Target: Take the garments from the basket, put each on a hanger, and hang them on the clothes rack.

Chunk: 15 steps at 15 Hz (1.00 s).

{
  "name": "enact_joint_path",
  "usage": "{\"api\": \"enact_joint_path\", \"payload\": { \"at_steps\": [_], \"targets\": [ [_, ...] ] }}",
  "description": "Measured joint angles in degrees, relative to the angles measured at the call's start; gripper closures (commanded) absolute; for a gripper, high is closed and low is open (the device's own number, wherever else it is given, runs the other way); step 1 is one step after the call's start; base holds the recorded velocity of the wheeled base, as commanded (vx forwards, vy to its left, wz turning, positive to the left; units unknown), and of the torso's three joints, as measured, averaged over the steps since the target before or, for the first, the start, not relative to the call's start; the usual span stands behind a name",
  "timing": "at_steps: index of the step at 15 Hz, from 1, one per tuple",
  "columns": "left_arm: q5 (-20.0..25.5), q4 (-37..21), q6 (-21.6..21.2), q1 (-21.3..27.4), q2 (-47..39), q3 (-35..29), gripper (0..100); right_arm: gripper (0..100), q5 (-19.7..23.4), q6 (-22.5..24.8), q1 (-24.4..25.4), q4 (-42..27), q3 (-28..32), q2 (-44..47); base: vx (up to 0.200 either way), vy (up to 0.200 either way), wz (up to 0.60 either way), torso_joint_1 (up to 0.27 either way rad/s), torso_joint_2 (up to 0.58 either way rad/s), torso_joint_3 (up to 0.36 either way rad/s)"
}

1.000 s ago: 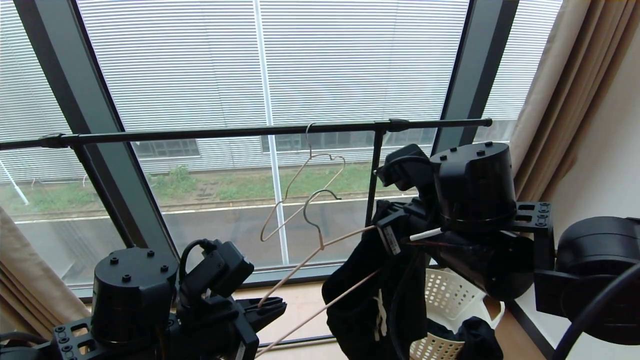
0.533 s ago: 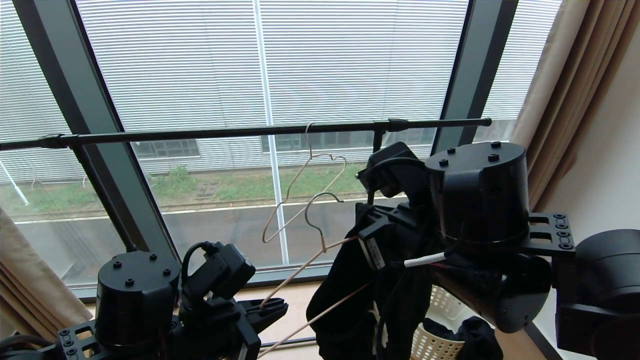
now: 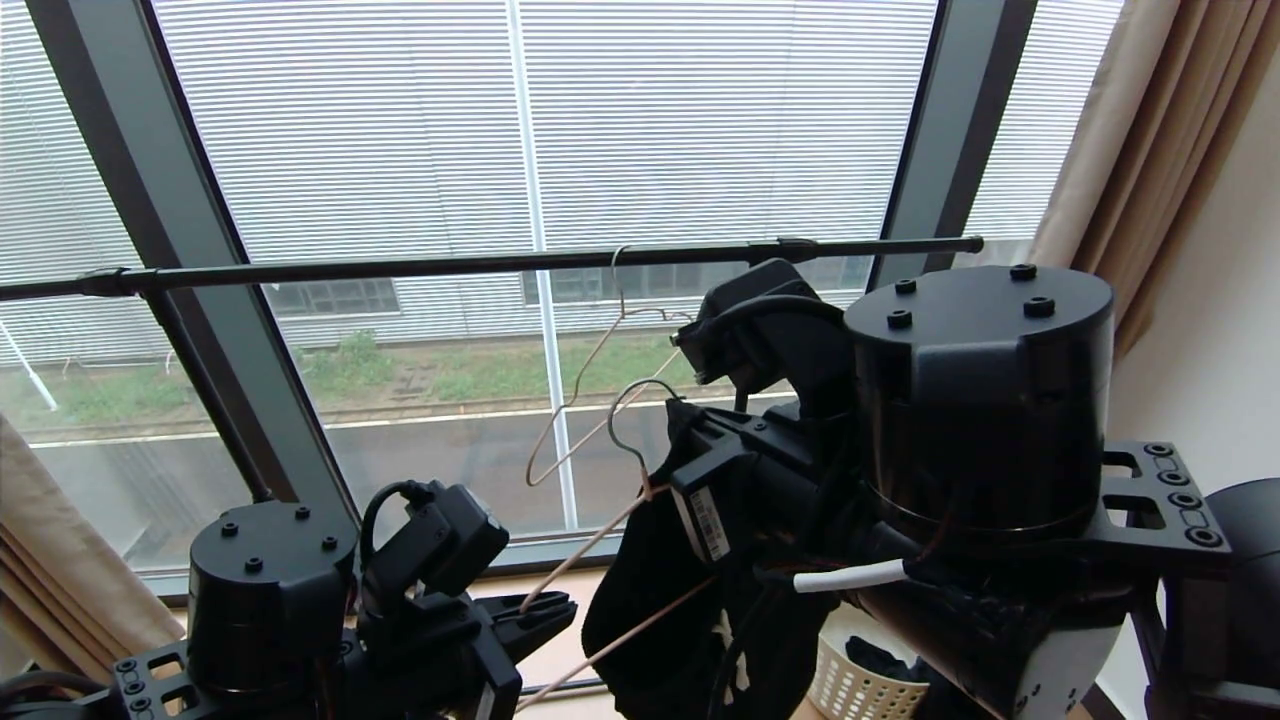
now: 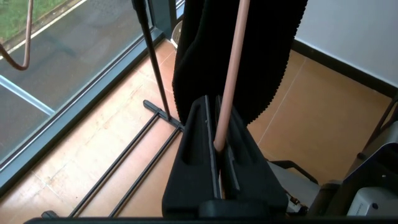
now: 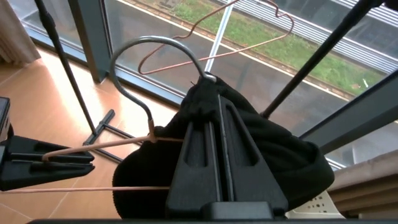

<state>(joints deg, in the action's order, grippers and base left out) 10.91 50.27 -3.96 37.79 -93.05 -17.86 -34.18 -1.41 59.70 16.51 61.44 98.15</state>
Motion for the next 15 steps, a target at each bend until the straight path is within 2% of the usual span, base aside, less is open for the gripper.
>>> {"api": "enact_joint_path", "payload": {
  "at_steps": [4,5,15],
  "targets": [
    [-0.02,1.97,-0.24,0.18,0.49,0.94,100,100,-1.07,-1.48,-0.68,0.24,-0.67,-0.18,0.000,0.000,0.00,0.000,0.00,0.000],
    [0.00,2.68,-0.33,0.24,0.61,1.33,100,0,-1.12,-1.65,-1.21,0.60,-0.67,-0.18,0.000,0.000,0.00,0.000,0.00,0.000],
    [-0.02,2.99,-0.38,1.57,2.06,2.45,100,0,-1.62,-2.02,-4.83,0.71,0.52,0.04,0.000,0.000,0.00,0.000,0.00,0.000]
  ]
}}
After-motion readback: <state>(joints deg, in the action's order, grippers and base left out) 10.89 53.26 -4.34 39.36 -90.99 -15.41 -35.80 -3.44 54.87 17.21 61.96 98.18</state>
